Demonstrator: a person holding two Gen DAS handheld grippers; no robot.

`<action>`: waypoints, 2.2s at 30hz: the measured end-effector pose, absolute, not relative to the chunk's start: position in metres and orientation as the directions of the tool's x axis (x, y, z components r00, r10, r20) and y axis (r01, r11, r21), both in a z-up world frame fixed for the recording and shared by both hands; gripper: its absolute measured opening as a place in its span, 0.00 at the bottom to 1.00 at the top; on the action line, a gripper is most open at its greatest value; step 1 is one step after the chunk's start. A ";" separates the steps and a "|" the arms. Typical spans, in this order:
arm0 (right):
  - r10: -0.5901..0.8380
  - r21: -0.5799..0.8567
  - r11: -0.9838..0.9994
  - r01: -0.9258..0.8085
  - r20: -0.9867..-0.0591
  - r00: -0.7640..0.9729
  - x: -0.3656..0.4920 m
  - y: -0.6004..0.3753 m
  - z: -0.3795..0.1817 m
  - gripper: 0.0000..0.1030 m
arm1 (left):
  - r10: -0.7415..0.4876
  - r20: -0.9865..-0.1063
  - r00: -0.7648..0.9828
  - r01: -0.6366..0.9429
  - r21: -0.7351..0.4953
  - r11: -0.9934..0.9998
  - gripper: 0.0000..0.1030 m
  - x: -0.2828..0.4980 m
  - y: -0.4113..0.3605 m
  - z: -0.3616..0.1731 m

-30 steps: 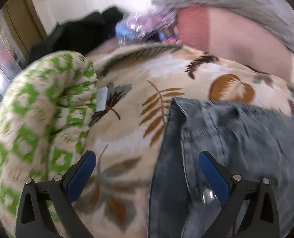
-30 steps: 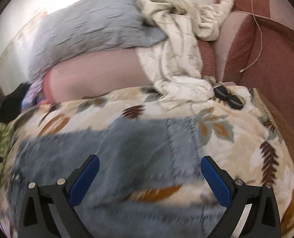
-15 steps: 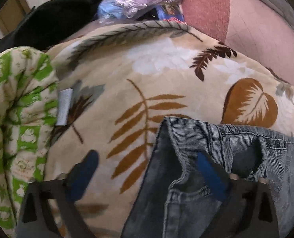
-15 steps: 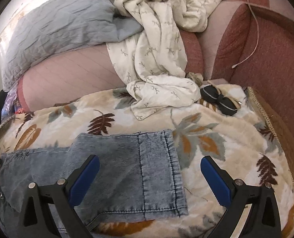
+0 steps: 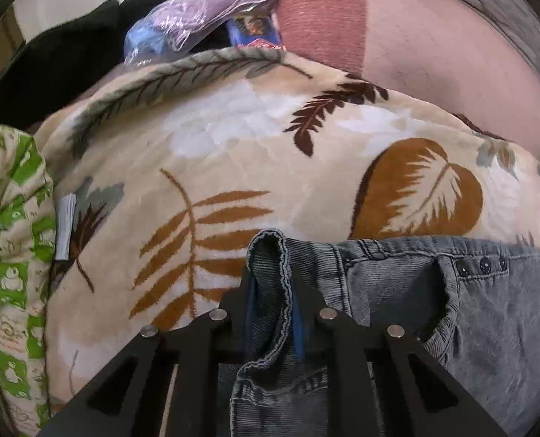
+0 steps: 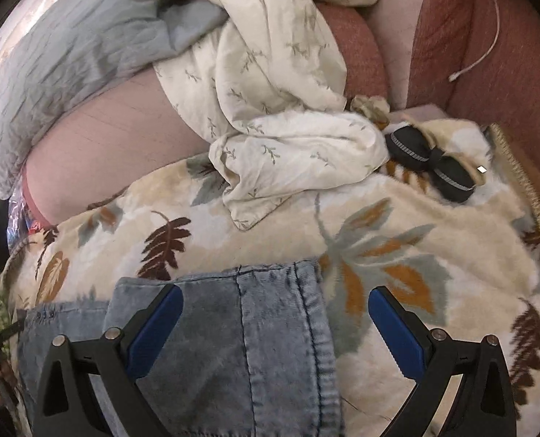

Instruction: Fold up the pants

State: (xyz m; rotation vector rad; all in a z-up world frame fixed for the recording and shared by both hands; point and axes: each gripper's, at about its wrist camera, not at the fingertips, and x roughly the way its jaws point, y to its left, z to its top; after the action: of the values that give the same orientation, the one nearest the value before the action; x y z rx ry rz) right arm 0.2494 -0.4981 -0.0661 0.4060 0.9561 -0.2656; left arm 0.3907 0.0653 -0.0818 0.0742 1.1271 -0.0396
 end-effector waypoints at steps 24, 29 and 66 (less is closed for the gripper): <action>-0.003 0.269 0.895 0.356 -0.794 0.608 0.228 -0.492 -0.068 0.12 | -0.157 -0.828 0.539 0.097 -0.124 0.988 0.16 0.344 0.095 -0.004; 0.036 0.336 0.884 0.326 -0.743 0.668 0.200 -0.490 -0.038 0.12 | -0.200 -0.800 0.566 0.124 -0.158 0.980 0.16 0.315 0.099 0.024; 0.116 0.392 0.875 0.284 -0.739 0.663 0.236 -0.517 -0.062 0.17 | -0.264 -0.701 0.662 0.136 -0.235 0.963 0.16 0.208 0.116 0.072</action>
State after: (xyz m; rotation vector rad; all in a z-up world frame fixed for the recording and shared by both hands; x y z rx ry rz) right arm 0.2356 -0.5172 -0.0625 0.5115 0.8500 -0.0997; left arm 0.2078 0.1165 0.0717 -0.1673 0.8169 -0.2276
